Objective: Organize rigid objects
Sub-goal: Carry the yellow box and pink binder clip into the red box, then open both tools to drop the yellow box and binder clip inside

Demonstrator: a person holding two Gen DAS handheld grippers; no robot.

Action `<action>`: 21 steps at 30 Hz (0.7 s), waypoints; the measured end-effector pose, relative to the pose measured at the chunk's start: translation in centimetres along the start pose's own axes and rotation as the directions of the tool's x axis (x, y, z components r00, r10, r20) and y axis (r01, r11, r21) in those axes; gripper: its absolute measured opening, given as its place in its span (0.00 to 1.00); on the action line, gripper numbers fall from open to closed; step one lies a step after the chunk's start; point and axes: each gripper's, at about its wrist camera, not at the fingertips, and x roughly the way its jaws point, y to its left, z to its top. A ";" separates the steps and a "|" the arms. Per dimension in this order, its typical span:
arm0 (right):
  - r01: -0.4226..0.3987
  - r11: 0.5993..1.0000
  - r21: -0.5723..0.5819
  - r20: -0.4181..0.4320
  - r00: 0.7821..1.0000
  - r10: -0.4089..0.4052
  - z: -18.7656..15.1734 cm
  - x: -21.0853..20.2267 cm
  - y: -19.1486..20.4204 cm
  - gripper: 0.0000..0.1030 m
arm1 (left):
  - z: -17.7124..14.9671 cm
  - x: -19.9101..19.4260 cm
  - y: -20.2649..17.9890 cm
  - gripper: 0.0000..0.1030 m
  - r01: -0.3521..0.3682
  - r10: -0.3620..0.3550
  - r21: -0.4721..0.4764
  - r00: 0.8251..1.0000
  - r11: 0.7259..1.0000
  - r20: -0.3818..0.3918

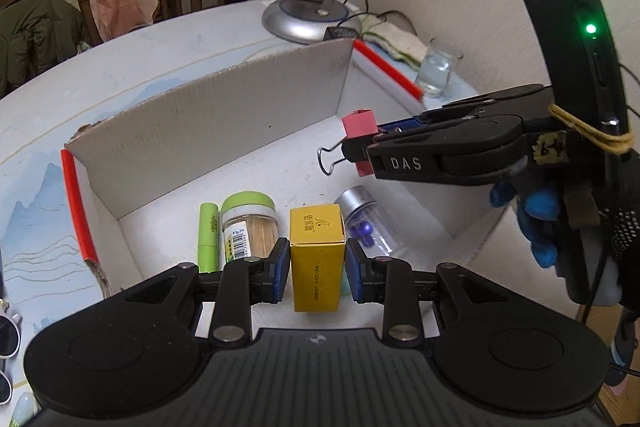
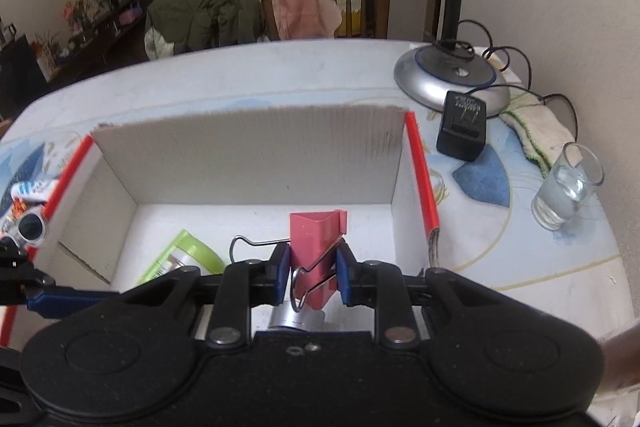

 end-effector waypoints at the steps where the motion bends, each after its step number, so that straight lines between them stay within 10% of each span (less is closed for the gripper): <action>1: -0.001 1.000 -0.004 -0.004 1.000 0.001 0.0 0.2 0.0 0.23 | 0.2 0.5 0.0 0.28 -0.003 0.003 0.000 1.000 1.000 -0.006; 21: -0.040 0.999 -0.020 -0.106 0.994 0.037 1.0 2.4 0.6 0.23 | 2.3 4.5 0.3 0.28 -0.029 0.029 -0.003 0.998 1.000 -0.057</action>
